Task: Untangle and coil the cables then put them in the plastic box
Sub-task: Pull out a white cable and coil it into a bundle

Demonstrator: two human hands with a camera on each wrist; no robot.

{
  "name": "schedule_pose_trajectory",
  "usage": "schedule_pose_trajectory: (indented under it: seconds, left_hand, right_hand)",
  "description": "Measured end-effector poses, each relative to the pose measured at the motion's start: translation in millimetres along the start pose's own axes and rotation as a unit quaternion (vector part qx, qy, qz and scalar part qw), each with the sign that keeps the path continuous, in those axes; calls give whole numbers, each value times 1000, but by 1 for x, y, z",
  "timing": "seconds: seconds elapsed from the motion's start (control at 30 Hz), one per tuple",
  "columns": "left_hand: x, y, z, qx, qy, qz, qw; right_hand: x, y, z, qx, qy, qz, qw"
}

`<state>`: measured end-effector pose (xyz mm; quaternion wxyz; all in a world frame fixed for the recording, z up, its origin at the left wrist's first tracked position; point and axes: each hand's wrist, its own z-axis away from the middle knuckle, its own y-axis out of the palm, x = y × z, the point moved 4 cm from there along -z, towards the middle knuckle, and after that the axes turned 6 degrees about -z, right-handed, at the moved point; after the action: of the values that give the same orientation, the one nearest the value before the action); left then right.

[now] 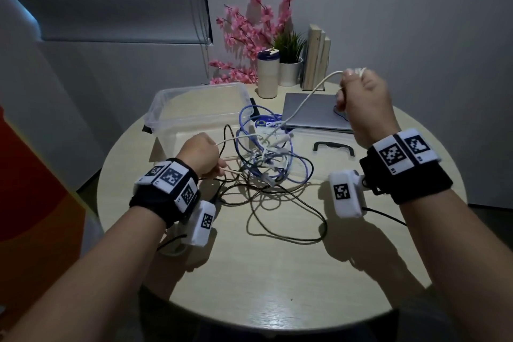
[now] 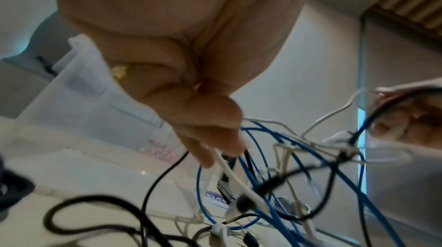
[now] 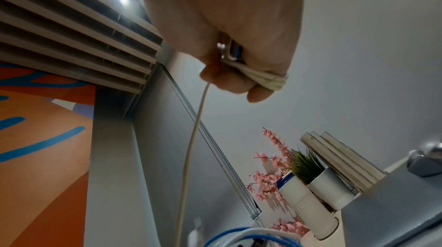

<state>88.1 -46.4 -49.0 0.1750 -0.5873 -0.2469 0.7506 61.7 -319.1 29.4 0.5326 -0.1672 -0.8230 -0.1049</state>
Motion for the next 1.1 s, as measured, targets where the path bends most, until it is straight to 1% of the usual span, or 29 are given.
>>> schedule_pose_trajectory:
  seconds: [0.03, 0.07, 0.1, 0.13, 0.17, 0.2, 0.23, 0.27, 0.3, 0.37, 0.4, 0.43, 0.47, 0.5, 0.6, 0.67, 0.7, 0.77, 0.83, 0.87, 0.9, 0.93, 0.97, 1.0, 1.03, 1.1]
  left_hand:
    - [-2, 0, -1, -3, 32, -58, 998]
    - [-8, -1, 0, -16, 78, -115, 990]
    - [-18, -1, 3, -43, 135, -146, 979]
    - [-30, -1, 12, -74, 200, -137, 967]
    - [-42, 0, 24, -91, 262, -101, 955]
    - [-52, 4, 35, -79, 308, -58, 946]
    - [-59, 10, 43, -42, 332, -22, 942]
    - [-62, 19, 48, 12, 338, -11, 941]
    - [-61, 28, 52, 68, 330, -26, 941]
    - [-54, 43, 53, 155, 303, -115, 933]
    - [-49, 49, 52, 180, 298, -174, 921]
    - [-45, 54, 51, 188, 302, -232, 905]
    - [-42, 59, 49, 184, 308, -275, 892]
    - [-40, 62, 47, 175, 309, -299, 886]
    - [-35, 64, 41, 141, 285, -340, 885]
    - [-30, 65, 38, 136, 263, -377, 878]
    - [-26, 65, 34, 140, 254, -380, 879]
    - [-18, 63, 30, 158, 234, -342, 896]
    - [-13, 63, 29, 204, 191, -243, 929]
    - [-13, 64, 30, 211, 169, -190, 944]
    - [-15, 64, 31, 195, 160, -162, 954]
    - [-17, 65, 29, 161, 162, -166, 959]
    - [-19, 64, 27, 120, 168, -192, 959]
    - [-20, 64, 26, 92, 173, -214, 957]
    - [-21, 65, 25, 90, 177, -229, 953]
    - [-21, 70, 25, 136, 199, -256, 936]
  right_hand:
    - [0, 5, 2, 31, 3, -14, 999]
    - [-1, 11, 5, 61, 7, -24, 998]
    - [-3, 16, 8, 87, 12, -30, 996]
    - [-5, 21, 10, 108, 19, -32, 993]
    - [-7, 26, 13, 122, 25, -34, 992]
    - [-8, 29, 15, 130, 29, -35, 990]
    - [-9, 32, 16, 133, 32, -38, 990]
    - [-8, 34, 17, 131, 32, -45, 990]
    - [-7, 34, 17, 126, 31, -55, 990]
    - [-5, 33, 16, 109, 30, -91, 989]
    - [-5, 31, 16, 101, 35, -113, 988]
    - [-4, 31, 16, 95, 42, -139, 985]
    - [-5, 31, 16, 93, 49, -167, 980]
    - [-5, 31, 17, 94, 55, -192, 975]
    - [0, 31, 17, 94, 58, -259, 959]
    - [5, 28, 14, 81, 53, -296, 950]
    - [8, 26, 13, 77, 48, -301, 949]
    - [9, 26, 12, 81, 43, -285, 954]
    - [8, 29, 16, 98, 45, -268, 957]
    - [8, 32, 19, 109, 48, -266, 957]
    - [8, 35, 23, 124, 52, -268, 954]
    - [9, 38, 27, 139, 55, -271, 951]
    - [10, 42, 30, 153, 56, -274, 948]
    - [11, 44, 32, 163, 56, -276, 946]
    - [13, 45, 34, 170, 54, -279, 944]
    - [19, 45, 33, 176, 43, -287, 941]
